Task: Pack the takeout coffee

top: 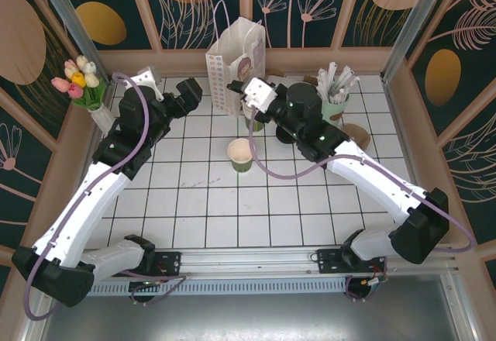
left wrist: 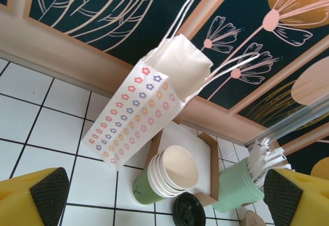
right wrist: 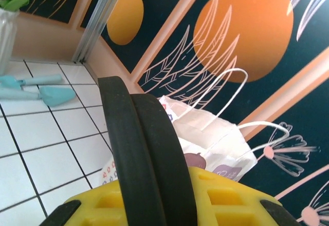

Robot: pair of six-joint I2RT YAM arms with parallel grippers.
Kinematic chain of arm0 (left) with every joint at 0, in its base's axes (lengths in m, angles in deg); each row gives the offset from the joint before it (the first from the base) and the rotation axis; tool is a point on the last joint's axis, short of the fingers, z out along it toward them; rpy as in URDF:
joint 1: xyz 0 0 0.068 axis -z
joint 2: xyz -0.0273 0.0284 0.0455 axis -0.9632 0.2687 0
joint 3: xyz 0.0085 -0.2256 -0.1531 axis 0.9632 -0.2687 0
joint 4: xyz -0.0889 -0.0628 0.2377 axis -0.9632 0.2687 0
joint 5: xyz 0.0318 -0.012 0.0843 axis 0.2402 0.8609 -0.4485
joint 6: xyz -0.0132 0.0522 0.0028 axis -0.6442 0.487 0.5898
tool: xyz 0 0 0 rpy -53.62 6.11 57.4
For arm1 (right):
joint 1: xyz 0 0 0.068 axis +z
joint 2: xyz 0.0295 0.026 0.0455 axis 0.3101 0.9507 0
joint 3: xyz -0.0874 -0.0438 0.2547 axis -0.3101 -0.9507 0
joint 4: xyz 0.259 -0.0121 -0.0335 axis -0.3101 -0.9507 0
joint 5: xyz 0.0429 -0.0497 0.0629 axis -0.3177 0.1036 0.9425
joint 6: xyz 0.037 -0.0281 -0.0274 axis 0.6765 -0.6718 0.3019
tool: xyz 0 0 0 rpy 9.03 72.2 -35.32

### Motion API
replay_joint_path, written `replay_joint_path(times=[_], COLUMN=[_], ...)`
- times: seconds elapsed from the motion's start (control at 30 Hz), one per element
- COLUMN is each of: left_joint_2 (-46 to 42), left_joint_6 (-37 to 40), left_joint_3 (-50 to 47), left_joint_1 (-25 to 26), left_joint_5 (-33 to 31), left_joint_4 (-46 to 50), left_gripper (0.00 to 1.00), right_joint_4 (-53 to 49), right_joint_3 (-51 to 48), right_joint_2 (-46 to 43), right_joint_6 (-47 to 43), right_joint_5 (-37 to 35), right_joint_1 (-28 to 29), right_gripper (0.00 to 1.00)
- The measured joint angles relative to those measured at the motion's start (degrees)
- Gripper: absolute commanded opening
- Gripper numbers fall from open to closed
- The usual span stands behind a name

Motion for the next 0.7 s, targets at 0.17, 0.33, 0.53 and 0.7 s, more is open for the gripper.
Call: replay_joint_path(times=[0.17,0.33,0.53,0.7], left_joint_2=[-0.04,-0.07,3.41,6.95], left_joint_6=[1.25,1.77,4.24,7.65], left_joint_3=[-0.31,1.88,8.85,14.84], left_joint_1=[-0.04,-0.26,-4.02,-5.84], left_joint_5=[2.80,8.79,20.74,26.99], left_joint_4=[0.96,7.43,17.46,25.42], left_gripper=[0.99,0.99,0.99,0.99], right_joint_4=[1.33,4.33,8.20,14.38], right_joint_3=[-0.59,-0.59,-0.66,-5.62], right_joint_2=[1.05,1.53,1.40,-0.72], right_joint_6=[-10.23,-18.97,-28.52,-41.09], right_joint_5=[-1.81,-0.90,4.07,5.70], right_joint_1=[2.34,3.13,5.62,5.73], right_gripper=[0.02,0.02,0.02,0.01])
